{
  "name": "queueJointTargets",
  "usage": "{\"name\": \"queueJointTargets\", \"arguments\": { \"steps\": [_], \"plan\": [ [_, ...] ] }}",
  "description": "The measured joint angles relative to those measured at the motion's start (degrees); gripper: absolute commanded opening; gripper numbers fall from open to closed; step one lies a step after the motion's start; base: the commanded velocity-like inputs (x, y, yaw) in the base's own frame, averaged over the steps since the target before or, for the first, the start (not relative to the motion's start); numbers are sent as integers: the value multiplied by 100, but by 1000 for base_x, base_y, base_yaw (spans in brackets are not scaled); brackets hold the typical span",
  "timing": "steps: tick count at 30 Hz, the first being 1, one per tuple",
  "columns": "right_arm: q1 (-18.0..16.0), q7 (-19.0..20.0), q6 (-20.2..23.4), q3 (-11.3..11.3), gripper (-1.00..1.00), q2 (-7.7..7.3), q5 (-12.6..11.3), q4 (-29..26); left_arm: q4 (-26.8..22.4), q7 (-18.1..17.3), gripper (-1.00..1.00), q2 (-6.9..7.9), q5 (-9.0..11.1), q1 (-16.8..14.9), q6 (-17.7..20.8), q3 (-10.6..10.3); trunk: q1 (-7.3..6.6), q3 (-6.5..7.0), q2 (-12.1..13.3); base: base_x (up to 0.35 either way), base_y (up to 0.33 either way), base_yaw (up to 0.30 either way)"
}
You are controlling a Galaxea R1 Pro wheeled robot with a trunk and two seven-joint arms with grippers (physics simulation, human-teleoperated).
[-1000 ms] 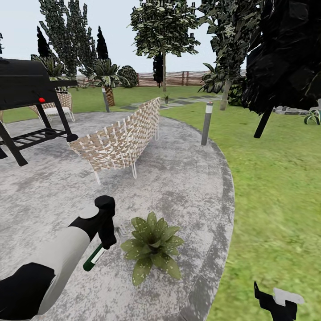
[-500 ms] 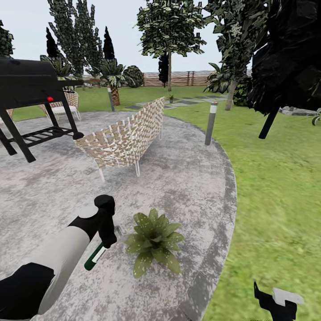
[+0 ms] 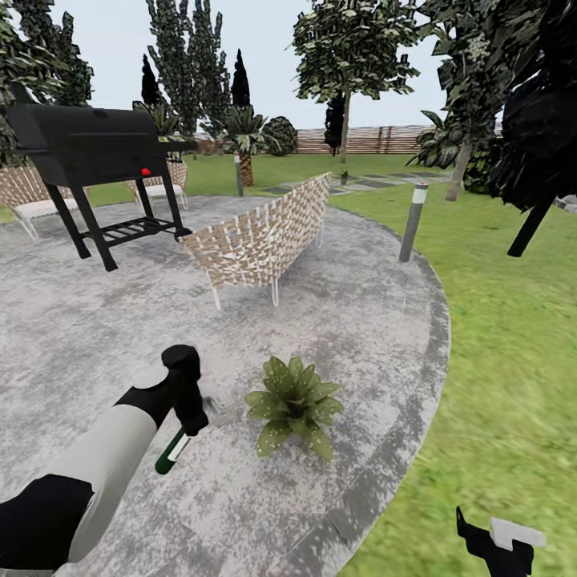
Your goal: Pick up the pesticide atomizer in the garden and spray insectifuge to fully cover both potted plants in the garden.
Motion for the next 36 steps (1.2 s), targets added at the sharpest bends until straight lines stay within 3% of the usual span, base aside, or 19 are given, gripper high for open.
{"name": "queueJointTargets", "arguments": {
  "steps": [3,11,24,27,29,30,32,33,35,36],
  "plan": [
    [0,0,0,0,100,0,0,-7,-18,24,-100,-27,2,0,-3,98,-3,0,0,-88,31,278],
    [1,1,1,1,100,0,-2,-9,-18,87,-100,-46,-2,-1,-3,120,-1,0,0,-238,196,249],
    [1,1,1,2,100,-1,-1,-9,-37,140,-100,-52,52,-1,3,112,-3,0,-1,-246,198,19],
    [1,19,0,7,100,-9,22,-2,-516,324,-100,-33,655,5,-7,168,-3,0,0,-21,18,0],
    [3,168,0,16,100,-24,38,-13,-798,455,-100,-3,1228,22,-44,293,-4,0,0,-5,4,0],
    [3,438,-1,22,100,-41,42,-27,-880,502,-100,19,1555,31,-129,374,-4,0,0,-2,2,0],
    [4,1129,-6,54,100,-73,56,-119,-939,537,-100,73,1975,38,-440,548,-4,0,0,-1,0,0],
    [2,1490,-5,47,100,-94,55,-202,-950,548,-100,91,2083,40,-605,650,-4,0,0,0,0,0],
    [-1,2457,48,40,100,-194,50,-655,-928,563,-100,115,2260,49,-1092,1047,-4,1,0,0,0,0],
    [1,2742,123,41,100,-214,50,-881,-913,568,-100,119,2299,53,-1263,1165,-4,0,0,0,0,0]
  ]
}}
